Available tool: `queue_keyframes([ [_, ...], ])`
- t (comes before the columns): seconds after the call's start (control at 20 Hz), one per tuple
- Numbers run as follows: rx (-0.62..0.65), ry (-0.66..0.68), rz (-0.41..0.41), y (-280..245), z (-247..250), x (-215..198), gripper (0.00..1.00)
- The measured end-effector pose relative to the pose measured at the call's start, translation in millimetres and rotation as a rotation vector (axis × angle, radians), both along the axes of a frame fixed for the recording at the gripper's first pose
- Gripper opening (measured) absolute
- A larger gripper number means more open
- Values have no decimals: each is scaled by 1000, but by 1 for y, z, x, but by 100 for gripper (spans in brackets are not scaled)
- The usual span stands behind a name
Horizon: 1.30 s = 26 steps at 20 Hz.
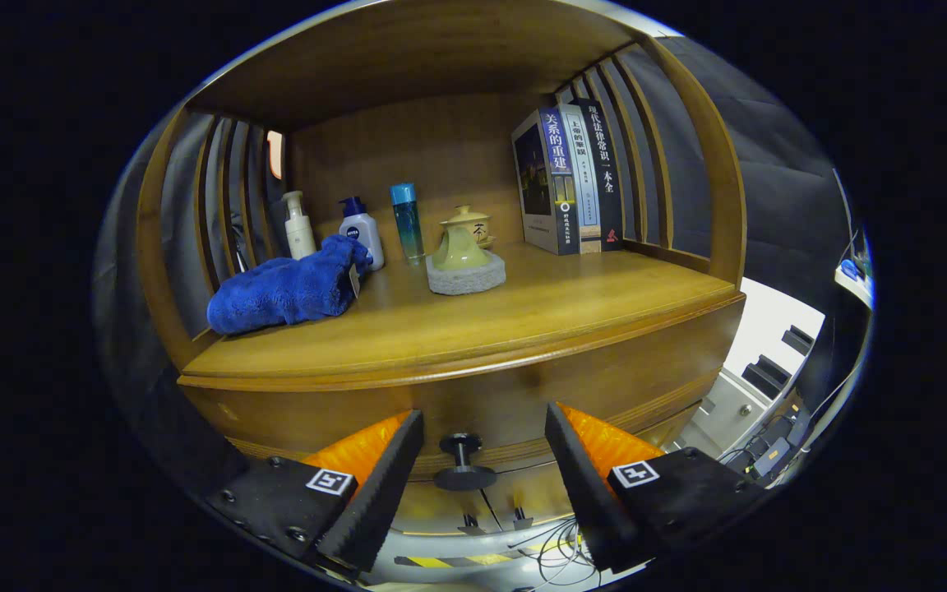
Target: Pull open the drawer, take out the items inside it, and place them on the countertop above the cabinet.
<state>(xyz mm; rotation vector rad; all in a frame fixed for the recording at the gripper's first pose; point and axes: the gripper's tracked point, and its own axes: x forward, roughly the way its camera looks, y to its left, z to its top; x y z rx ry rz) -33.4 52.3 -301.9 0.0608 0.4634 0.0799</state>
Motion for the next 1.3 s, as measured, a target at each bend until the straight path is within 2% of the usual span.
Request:
queue_keyframes([
  [0.25,16,19,-22,-2,2,-1,98],
  [0.4,47,-8,-27,-2,30,5,99],
  [0.55,60,-77,-33,-10,81,15,99],
  [0.95,-97,-295,-35,-29,238,16,98],
  [1.3,-55,-391,-24,-28,322,1,98],
])
